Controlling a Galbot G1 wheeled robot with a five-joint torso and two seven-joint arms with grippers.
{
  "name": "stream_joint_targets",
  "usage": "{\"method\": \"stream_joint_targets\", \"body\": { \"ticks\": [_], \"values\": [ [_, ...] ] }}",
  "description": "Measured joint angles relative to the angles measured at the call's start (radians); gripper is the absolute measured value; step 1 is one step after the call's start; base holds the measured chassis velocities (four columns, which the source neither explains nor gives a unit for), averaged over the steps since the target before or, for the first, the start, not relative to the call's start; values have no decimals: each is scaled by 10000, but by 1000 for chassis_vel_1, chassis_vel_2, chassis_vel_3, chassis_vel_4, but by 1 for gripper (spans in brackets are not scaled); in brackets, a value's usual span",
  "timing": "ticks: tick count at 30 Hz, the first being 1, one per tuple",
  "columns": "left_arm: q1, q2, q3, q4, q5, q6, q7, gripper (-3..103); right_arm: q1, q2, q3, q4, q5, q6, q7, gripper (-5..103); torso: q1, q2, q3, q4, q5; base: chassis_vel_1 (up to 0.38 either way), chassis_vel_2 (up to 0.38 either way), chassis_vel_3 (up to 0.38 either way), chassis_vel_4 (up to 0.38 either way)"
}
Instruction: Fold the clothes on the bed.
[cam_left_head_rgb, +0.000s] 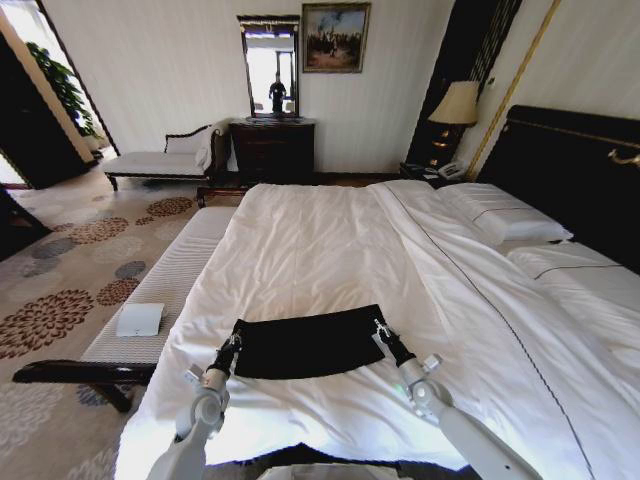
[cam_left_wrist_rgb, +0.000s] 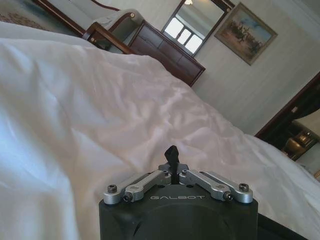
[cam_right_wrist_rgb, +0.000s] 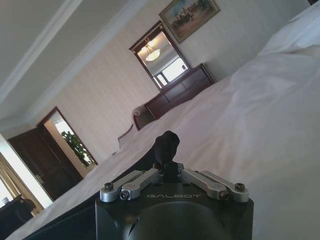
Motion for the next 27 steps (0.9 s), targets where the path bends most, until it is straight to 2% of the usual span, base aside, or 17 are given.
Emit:
{"method": "stream_joint_targets", "body": {
  "ticks": [4, 16, 22, 27],
  "values": [
    [143, -25, 10, -4, 161, -36, -49, 2, -345, -162, -1, 232, -159, -196, 296, 2, -2, 0, 0, -1, -1, 0, 0, 0, 0],
    [524, -140, 65, -393, 555, -155, -424, 2, -586, -279, 48, 408, -446, -465, 340, 2, -1, -1, 0, 0, -2, 0, 0, 0, 0],
    [1090, -89, -14, -1372, 410, -88, -494, 2, -1371, -621, 194, 1487, -493, -769, 783, 2, -2, -1, -1, -2, -1, 0, 0, 0, 0],
    [1594, 49, -158, -1880, 534, -35, -439, 2, -1884, -870, 341, 1972, -571, -865, 849, 2, -2, 0, -1, -1, -1, 0, 0, 0, 0]
  ]
}}
